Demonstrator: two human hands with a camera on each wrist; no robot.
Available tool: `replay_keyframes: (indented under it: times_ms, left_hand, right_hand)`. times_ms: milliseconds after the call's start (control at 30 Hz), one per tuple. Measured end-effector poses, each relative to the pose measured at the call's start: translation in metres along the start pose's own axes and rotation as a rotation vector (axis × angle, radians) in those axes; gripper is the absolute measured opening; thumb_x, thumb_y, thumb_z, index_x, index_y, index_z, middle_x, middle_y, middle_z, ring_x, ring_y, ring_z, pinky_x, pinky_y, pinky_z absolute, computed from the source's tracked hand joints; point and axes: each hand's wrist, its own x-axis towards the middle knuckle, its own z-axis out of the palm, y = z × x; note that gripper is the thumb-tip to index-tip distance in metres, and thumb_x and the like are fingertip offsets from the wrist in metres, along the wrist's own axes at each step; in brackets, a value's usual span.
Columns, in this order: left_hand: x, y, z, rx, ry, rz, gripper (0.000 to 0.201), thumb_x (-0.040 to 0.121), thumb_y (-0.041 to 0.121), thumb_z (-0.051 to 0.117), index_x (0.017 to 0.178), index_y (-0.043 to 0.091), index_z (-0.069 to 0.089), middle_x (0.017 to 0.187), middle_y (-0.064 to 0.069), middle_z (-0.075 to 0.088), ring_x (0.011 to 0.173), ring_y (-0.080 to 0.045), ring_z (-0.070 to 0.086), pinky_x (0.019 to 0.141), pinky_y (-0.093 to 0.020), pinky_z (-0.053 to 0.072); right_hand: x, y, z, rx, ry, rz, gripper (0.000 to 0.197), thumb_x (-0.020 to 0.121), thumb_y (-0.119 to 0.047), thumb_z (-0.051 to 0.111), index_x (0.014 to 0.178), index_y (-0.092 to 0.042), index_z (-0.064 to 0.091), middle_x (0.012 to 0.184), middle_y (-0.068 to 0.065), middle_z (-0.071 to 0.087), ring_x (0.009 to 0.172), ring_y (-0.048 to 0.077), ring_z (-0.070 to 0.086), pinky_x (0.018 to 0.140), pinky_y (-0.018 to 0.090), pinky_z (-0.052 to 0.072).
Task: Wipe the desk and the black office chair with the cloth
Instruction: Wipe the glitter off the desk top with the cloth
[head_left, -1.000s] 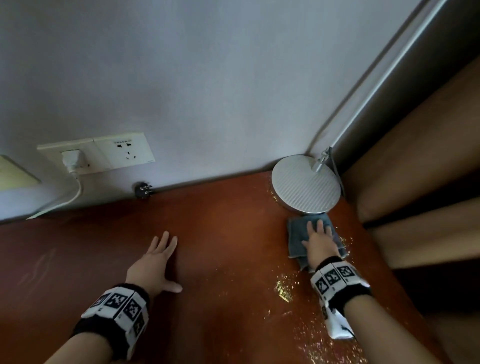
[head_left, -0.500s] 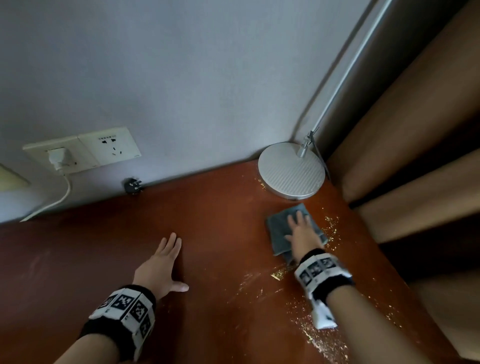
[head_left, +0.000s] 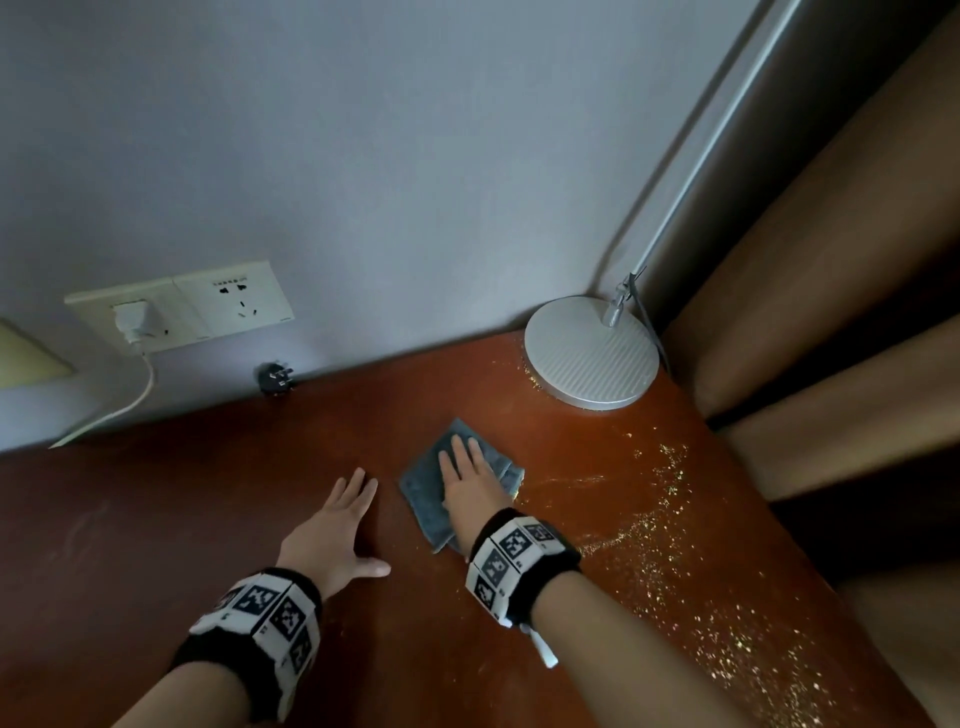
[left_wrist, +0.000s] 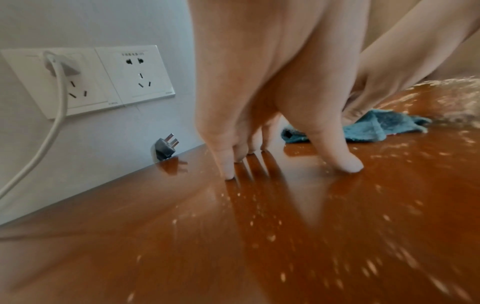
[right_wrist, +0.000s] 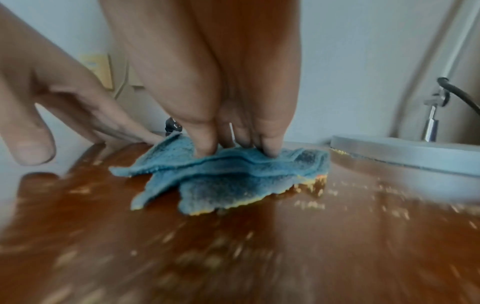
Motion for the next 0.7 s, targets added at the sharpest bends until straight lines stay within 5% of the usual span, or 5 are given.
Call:
replay_keyframes:
  times_ms: [367,500,700]
  left_hand:
    - [0.048,0.015,-0.016,-0.091,0.069,-0.016,0.104,0.083,0.046,0.065,0.151,0.023,-0.01,0.154,0.011,-0.023,0.142,-0.005,-0.016,0.118,-0.031,0.009]
    - [0.05,0.009,-0.015,-0.057,0.087,-0.005,0.108,0.081,0.051,0.065,0.148,0.025,-0.015,0.141,0.017,-0.031,0.135,0.001,-0.022,0.117,-0.027,-0.001]
    - [0.051,0.018,-0.024,-0.023,0.068,-0.027,0.114,0.077,0.049,0.07,0.149,0.025,-0.015,0.141,0.015,-0.032,0.129,0.003,-0.023,0.117,-0.028,0.004]
  right_hand:
    - [0.103,0.024,-0.073,0.194,0.034,0.184,0.051,0.101,-0.009,0.012,0.148,-0.002,-0.005,0.156,0.013,-0.014,0.145,0.025,-0.012,0.119,0.034,0.003]
    - [0.137,0.042,-0.093,0.2,0.089,0.297,0.05,0.102,-0.014,0.012,0.149,-0.004,-0.003,0.157,0.009,-0.011,0.145,0.023,-0.011,0.119,0.034,0.003]
    - [0.142,0.046,-0.089,0.229,0.061,0.412,0.053,0.104,-0.022,0.015,0.148,-0.002,-0.008,0.156,0.013,-0.012,0.144,0.027,-0.01,0.117,0.037,0.004]
